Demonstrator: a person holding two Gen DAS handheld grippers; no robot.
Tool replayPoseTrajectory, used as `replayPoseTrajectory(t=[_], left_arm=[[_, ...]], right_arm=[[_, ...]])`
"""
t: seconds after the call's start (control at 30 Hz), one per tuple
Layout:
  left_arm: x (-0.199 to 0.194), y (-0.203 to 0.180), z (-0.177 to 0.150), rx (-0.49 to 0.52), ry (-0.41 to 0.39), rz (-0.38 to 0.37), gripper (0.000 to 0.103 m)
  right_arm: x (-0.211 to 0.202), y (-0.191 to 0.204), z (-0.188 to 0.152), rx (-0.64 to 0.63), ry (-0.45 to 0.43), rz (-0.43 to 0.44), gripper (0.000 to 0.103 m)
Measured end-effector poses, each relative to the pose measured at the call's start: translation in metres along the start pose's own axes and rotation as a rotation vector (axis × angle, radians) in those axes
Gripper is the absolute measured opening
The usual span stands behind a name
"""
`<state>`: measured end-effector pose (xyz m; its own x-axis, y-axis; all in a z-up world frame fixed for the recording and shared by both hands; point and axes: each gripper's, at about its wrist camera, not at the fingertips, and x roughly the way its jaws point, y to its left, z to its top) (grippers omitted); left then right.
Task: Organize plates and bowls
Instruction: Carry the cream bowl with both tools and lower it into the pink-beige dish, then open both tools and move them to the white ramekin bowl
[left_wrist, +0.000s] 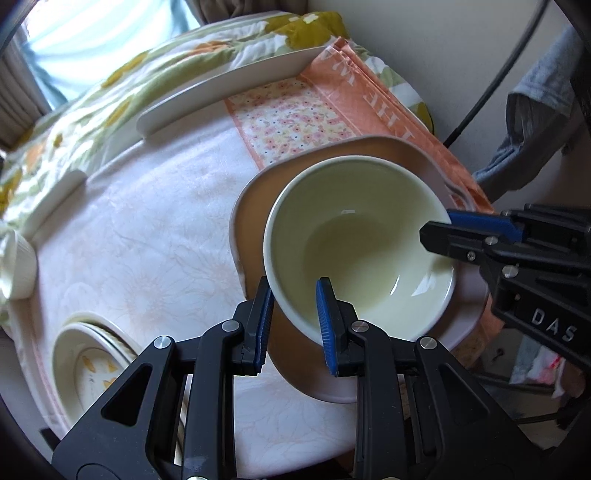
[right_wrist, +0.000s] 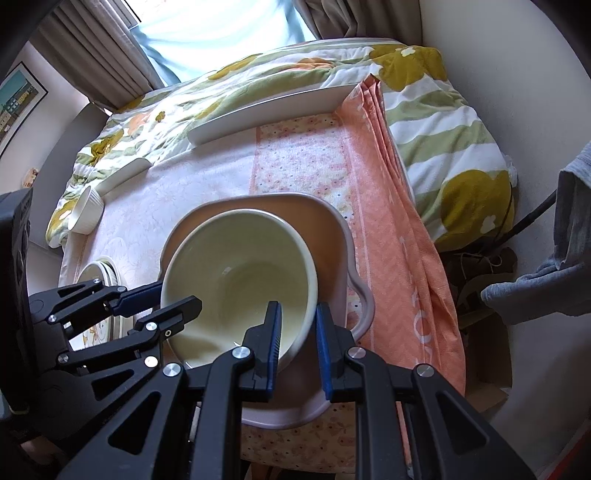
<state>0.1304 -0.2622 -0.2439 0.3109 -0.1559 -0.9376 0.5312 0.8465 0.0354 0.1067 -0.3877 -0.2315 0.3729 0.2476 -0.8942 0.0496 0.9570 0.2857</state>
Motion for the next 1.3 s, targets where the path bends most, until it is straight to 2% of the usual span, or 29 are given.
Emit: replayPoseTrajectory(t=[0.1, 0.43, 0.67, 0.77, 0.83, 0.9, 0.93, 0.97, 1.03, 1.07, 1.13, 1.3], left_arm=[[-0.001, -0.004, -0.003, 0.029, -0.002, 0.021, 0.021], [-0.022, 0.006, 0.0, -0.025, -0.049, -0.025, 0.021], [-0.07, 0.038, -0.001, -0.145, -0.139, -0.036, 0.021], [-0.095, 0.057, -0.006, -0.205, -0.184, -0.007, 0.021], [-0.111, 0.073, -0.013, -0.253, -0.209, 0.041, 0.022], [-0.124, 0.092, -0.022, -0.317, -0.216, 0.103, 0.023], [-0.129, 0.101, -0.027, -0.346, -0.219, 0.12, 0.024], [-0.134, 0.111, -0.033, -0.38, -0.223, 0.137, 0.031], [-0.148, 0.132, -0.05, -0.456, -0.248, 0.177, 0.071], [-0.154, 0.14, -0.057, -0.48, -0.265, 0.192, 0.1], [-0.176, 0.159, -0.077, -0.547, -0.332, 0.238, 0.103], [-0.195, 0.207, -0.11, -0.653, -0.33, 0.306, 0.103]], right_arm=[[0.0, 0.0, 0.0, -0.004, -0.001, -0.008, 0.017], [-0.017, 0.004, -0.004, -0.007, -0.037, -0.004, 0.017], [-0.045, 0.02, -0.003, -0.102, -0.077, -0.029, 0.017], [-0.053, 0.031, -0.002, -0.15, -0.092, -0.02, 0.017], [-0.058, 0.045, 0.001, -0.207, -0.105, -0.008, 0.017], [-0.061, 0.06, 0.006, -0.264, -0.12, 0.013, 0.023], [-0.064, 0.071, 0.009, -0.299, -0.136, 0.025, 0.039], [-0.067, 0.08, 0.011, -0.332, -0.157, 0.037, 0.066], [-0.073, 0.102, 0.016, -0.411, -0.215, 0.072, 0.096], [-0.075, 0.114, 0.019, -0.45, -0.242, 0.091, 0.097], [-0.076, 0.134, 0.023, -0.51, -0.271, 0.116, 0.097], [-0.067, 0.187, 0.043, -0.593, -0.282, 0.257, 0.097]])
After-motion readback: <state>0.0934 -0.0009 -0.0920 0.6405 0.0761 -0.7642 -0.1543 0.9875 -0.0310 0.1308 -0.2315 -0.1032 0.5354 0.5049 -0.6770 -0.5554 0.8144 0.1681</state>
